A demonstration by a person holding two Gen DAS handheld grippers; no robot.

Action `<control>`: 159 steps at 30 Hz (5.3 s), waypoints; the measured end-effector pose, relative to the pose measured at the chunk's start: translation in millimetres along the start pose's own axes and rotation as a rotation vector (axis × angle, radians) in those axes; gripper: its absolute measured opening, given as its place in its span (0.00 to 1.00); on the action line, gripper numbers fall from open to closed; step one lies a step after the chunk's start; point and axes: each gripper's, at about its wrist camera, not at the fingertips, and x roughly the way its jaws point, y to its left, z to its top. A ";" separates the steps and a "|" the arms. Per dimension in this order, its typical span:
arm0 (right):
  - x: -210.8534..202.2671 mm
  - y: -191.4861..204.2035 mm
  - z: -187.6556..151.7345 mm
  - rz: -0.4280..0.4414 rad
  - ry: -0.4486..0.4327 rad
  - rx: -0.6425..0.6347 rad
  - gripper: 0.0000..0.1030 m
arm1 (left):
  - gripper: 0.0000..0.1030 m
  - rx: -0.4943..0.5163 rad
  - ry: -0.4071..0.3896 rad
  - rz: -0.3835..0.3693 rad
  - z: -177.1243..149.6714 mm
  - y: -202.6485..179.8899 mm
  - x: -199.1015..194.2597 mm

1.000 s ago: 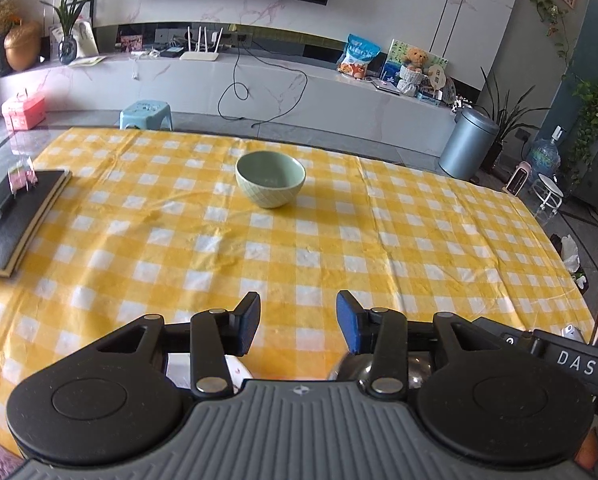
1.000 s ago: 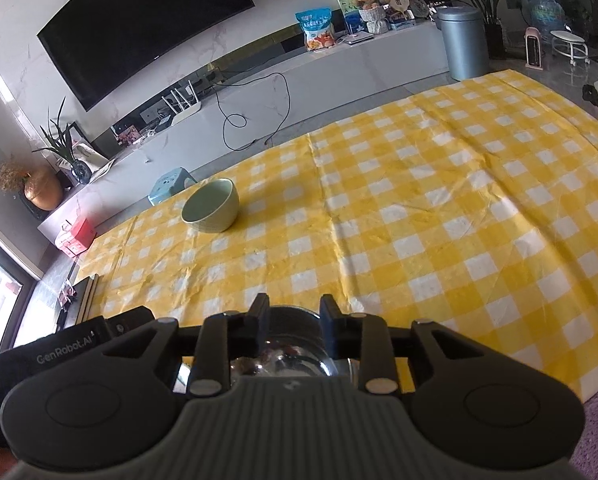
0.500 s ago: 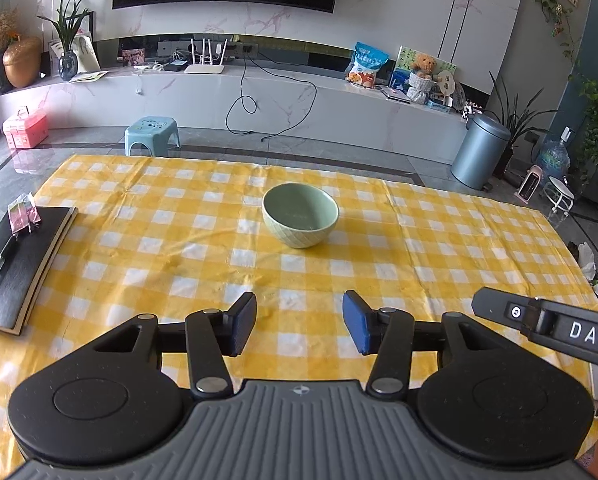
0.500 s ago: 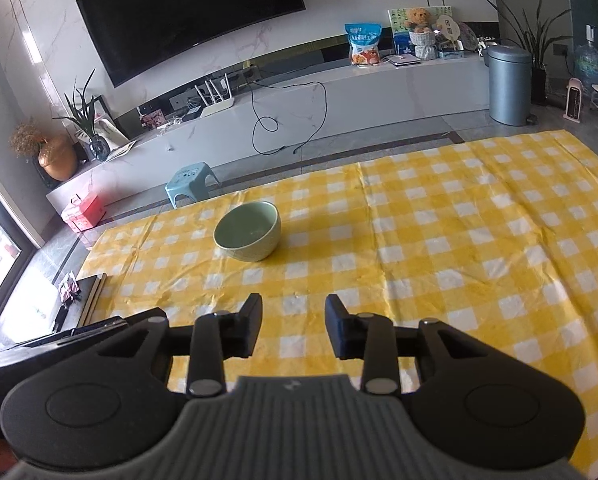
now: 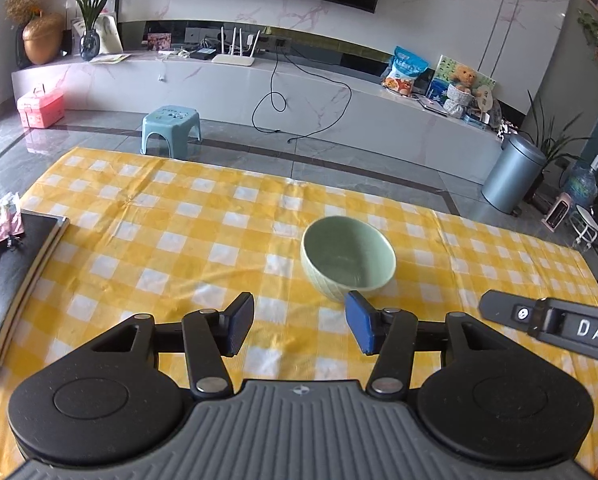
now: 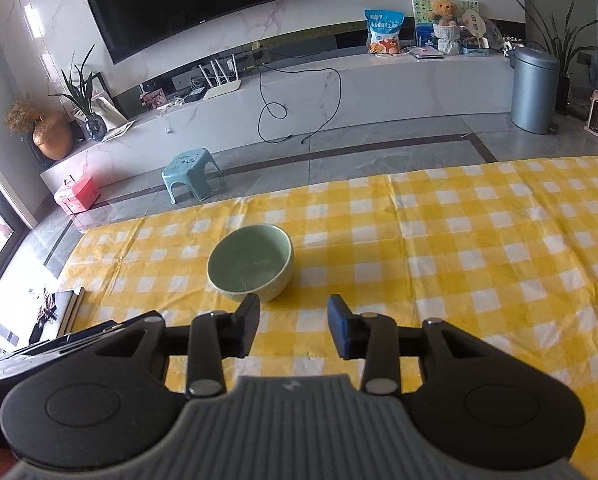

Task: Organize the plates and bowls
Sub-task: 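Move the left gripper to the pale green bowl rim and close, then lift the pale green bowl with the left gripper toward the blue bowl, then lower the green bowl into the blue bowl and open the left gripper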

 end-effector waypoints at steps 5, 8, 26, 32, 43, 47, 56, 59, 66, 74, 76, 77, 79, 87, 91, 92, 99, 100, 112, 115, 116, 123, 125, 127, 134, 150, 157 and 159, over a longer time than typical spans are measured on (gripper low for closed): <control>41.0 6.5 19.6 -0.004 0.042 0.011 0.35 | 0.59 -0.011 0.029 -0.003 15.3 -2.4 33.7; 65.6 9.7 30.0 -0.010 0.068 0.012 0.33 | 0.58 -0.024 0.064 -0.008 22.0 -4.3 57.1; 164.4 -3.0 36.6 0.005 0.234 0.153 0.13 | 0.21 -0.156 0.171 -0.011 22.3 5.8 135.4; 168.5 -7.1 36.8 0.012 0.237 0.187 0.11 | 0.12 -0.174 0.175 -0.013 23.8 3.0 136.8; 118.0 -2.1 30.0 0.035 0.217 0.197 0.09 | 0.10 -0.205 0.144 -0.016 13.3 1.1 82.2; 82.4 -3.0 19.5 0.064 0.192 0.216 0.10 | 0.10 -0.206 0.112 -0.031 4.9 -2.3 47.9; -15.4 -16.6 -10.1 0.112 0.124 0.244 0.09 | 0.11 -0.167 0.065 -0.083 -18.6 -29.5 -34.5; -46.0 -23.9 -20.9 0.110 0.096 0.252 0.09 | 0.11 -0.166 0.066 -0.110 -30.4 -37.1 -55.9; -103.9 -33.2 -51.3 0.125 0.047 0.258 0.08 | 0.11 -0.146 0.047 -0.132 -60.1 -48.6 -99.8; -146.3 -47.7 -88.4 0.122 0.029 0.280 0.08 | 0.11 -0.120 0.060 -0.150 -91.7 -58.7 -124.2; -152.8 -52.9 -95.3 0.120 0.029 0.283 0.08 | 0.11 -0.109 0.070 -0.154 -99.8 -62.2 -127.5; -156.1 -55.0 -98.3 0.118 0.027 0.283 0.08 | 0.11 -0.103 0.077 -0.156 -103.1 -64.2 -128.1; -162.1 -60.5 -104.7 0.112 0.023 0.279 0.08 | 0.11 -0.089 0.089 -0.159 -112.3 -68.6 -131.0; -168.1 -79.1 -124.9 0.085 0.048 0.283 0.08 | 0.11 -0.033 0.149 -0.157 -134.0 -80.4 -128.5; -165.6 -80.2 -131.0 0.077 0.064 0.274 0.07 | 0.12 -0.006 0.181 -0.146 -139.5 -81.8 -125.1; -164.4 -80.0 -131.6 0.076 0.066 0.272 0.08 | 0.12 -0.006 0.187 -0.145 -140.6 -81.3 -124.3; -155.0 -78.3 -135.7 0.064 0.080 0.238 0.07 | 0.12 -0.003 0.207 -0.134 -142.1 -79.6 -118.6; -153.2 -78.4 -136.1 0.064 0.084 0.237 0.07 | 0.12 0.000 0.211 -0.132 -142.4 -79.2 -116.8; -135.3 -74.9 -138.7 0.024 0.106 0.187 0.07 | 0.12 0.047 0.253 -0.115 -145.1 -78.7 -100.5; -131.4 -74.2 -138.4 0.012 0.110 0.177 0.06 | 0.12 0.063 0.259 -0.113 -145.7 -79.6 -97.7; -130.1 -73.9 -138.2 0.007 0.110 0.171 0.06 | 0.12 0.071 0.259 -0.111 -146.0 -80.4 -96.9; -121.9 -74.1 -138.8 -0.010 0.122 0.159 0.04 | 0.12 0.131 0.244 -0.083 -146.2 -85.6 -93.5; -121.0 -73.4 -138.9 -0.012 0.123 0.156 0.04 | 0.12 0.146 0.240 -0.079 -145.8 -86.7 -93.1; -120.4 -73.0 -138.9 -0.015 0.122 0.152 0.04 | 0.12 0.163 0.235 -0.074 -146.3 -88.4 -93.1; -119.3 -71.5 -138.6 -0.023 0.118 0.138 0.02 | 0.12 0.245 0.221 -0.050 -147.5 -95.6 -91.7; -126.9 -77.8 -133.6 -0.013 0.068 0.165 0.07 | 0.17 0.472 0.138 0.006 -155.6 -112.9 -96.8; -131.2 -78.6 -131.7 -0.008 0.045 0.178 0.16 | 0.35 0.442 0.113 -0.056 -148.0 -108.4 -106.9; -133.5 -79.0 -130.9 -0.004 0.029 0.180 0.22 | 0.47 0.439 0.076 -0.067 -145.0 -107.1 -113.9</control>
